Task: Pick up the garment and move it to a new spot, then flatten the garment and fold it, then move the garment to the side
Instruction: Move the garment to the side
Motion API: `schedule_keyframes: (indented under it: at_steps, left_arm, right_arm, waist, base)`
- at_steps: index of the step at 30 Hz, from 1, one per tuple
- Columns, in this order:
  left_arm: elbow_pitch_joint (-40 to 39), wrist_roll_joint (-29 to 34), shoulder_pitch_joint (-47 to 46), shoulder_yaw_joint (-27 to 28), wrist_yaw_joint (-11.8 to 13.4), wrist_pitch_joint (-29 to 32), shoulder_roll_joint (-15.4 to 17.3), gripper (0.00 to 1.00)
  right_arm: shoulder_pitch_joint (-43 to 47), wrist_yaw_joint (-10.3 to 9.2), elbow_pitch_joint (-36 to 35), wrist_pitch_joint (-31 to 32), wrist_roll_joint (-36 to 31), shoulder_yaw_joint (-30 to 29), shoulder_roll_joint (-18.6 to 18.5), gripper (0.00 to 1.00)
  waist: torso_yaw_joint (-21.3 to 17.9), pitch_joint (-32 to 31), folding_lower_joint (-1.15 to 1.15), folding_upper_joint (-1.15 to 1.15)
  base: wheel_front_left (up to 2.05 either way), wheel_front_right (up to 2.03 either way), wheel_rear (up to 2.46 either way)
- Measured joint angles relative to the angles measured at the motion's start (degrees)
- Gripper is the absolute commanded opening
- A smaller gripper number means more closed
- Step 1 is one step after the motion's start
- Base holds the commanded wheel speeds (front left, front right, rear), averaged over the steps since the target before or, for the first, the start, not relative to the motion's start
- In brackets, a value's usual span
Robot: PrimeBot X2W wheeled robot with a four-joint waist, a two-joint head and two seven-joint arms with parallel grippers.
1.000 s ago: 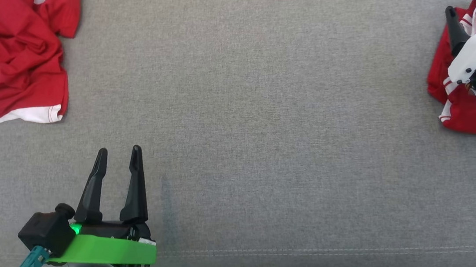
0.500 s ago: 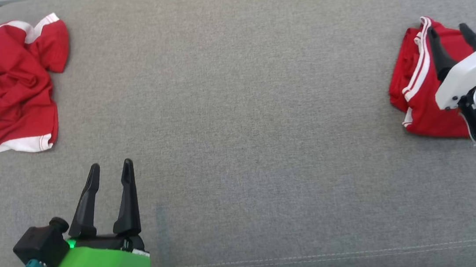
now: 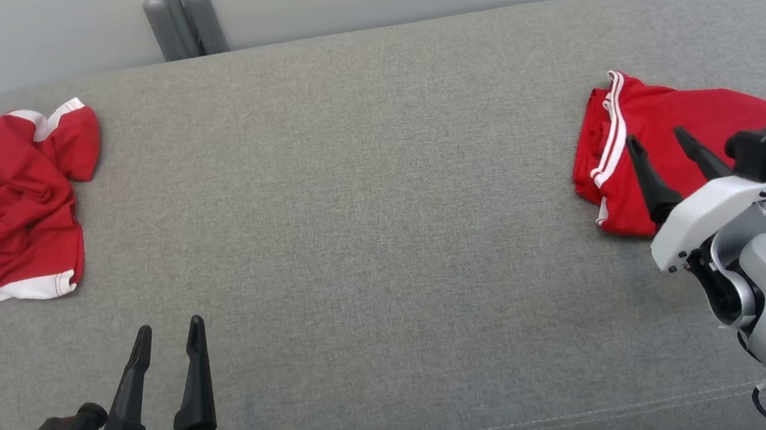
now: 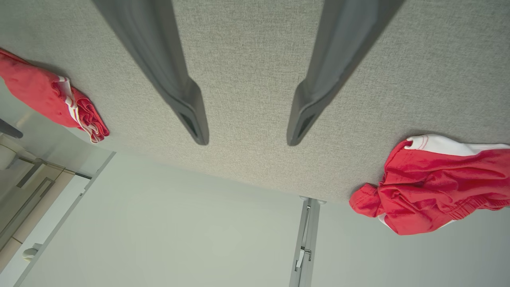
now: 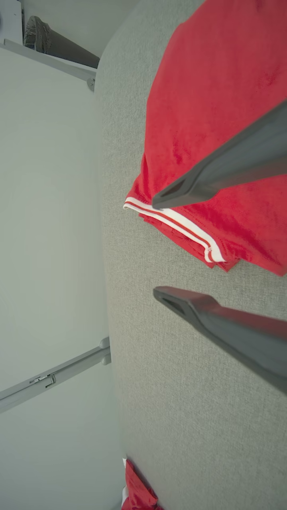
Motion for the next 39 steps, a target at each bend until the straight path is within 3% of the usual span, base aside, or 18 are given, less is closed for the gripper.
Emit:
schedule_keyframes:
  at_steps: [12, 25, 39]
  left_arm:
    - [-1.3, 1.5, 4.0, 2.5, 0.0, 0.0, 0.3, 1.00]
    - [-1.8, 2.7, 7.3, 3.5, 0.0, 0.0, 0.3, 1.00]
    - [-2.4, 3.0, 7.4, 2.8, 0.0, 0.0, 0.3, 1.00]
  right_arm:
    - [14.6, -2.34, -8.3, 0.0, -5.6, -3.1, 0.6, 1.00]
    - [24.2, -2.45, -14.8, 0.0, -12.2, -12.3, 0.6, 1.00]
    - [30.6, -2.45, -19.4, 0.0, -17.4, -18.6, 3.1, 1.00]
  waist:
    - [-4.1, -3.8, 0.00, 0.00]
    - [-8.0, -5.6, 0.00, 0.00]
    - [-7.6, -5.9, 0.00, 0.00]
  base:
    - [0.00, 0.00, 0.00]
    - [0.00, 0.00, 0.00]
    - [0.00, 0.00, 0.00]
